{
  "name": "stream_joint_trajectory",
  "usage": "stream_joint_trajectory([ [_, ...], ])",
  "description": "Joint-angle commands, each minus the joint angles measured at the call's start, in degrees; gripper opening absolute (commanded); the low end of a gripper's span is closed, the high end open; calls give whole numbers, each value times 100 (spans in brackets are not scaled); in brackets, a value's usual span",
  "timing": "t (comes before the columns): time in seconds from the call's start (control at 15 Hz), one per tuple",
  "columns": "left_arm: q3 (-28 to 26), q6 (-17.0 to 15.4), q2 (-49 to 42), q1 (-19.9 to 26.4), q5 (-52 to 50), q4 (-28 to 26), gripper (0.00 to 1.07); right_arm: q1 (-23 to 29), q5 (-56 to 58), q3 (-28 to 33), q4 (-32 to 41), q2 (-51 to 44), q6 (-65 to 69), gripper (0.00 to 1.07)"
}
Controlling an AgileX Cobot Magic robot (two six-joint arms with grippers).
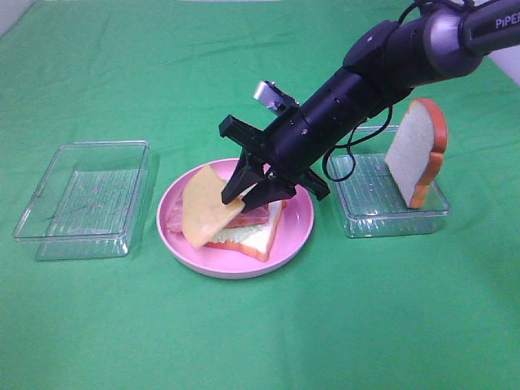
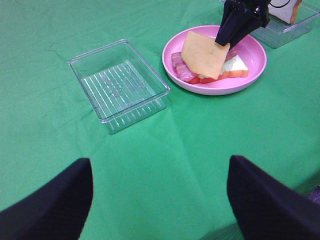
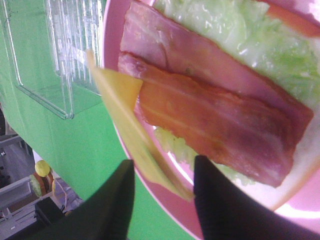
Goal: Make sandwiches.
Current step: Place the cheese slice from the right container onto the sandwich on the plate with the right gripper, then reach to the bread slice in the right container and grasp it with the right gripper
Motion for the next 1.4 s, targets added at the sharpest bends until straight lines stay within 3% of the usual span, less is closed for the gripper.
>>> stream_joint_trajectory([
  [0.07,23,-11,-109,-11,-52,-52,72,-17,-86,29,-178,-109,46,60],
  [0.13,23,-11,-109,-11,-52,-52,72,-17,-115,29,-344,-258,46,63],
  [0.47,23,-11,-109,-11,-52,-52,72,-29,-229,29,-2836,-1427,1329,65],
  [0.73,23,-11,-109,-11,-52,-52,72,-252,-69,29,-4274,-2194,2126,65],
  [0.87,23,-11,-109,-11,-52,-52,72,-819,275,29,-4578,-2447,2143,65],
  [1.13,23,-11,-109,-11,-52,-52,72,-1261,298,29,-5243,-2441,2160,71],
  [1.2,23,-11,-109,-11,-52,-52,72,-1404,235,29,-5294,-2441,2154,76],
  [1.4,23,-11,-109,-11,-52,-52,72,-1845,40,29,-5243,-2280,2045,77],
])
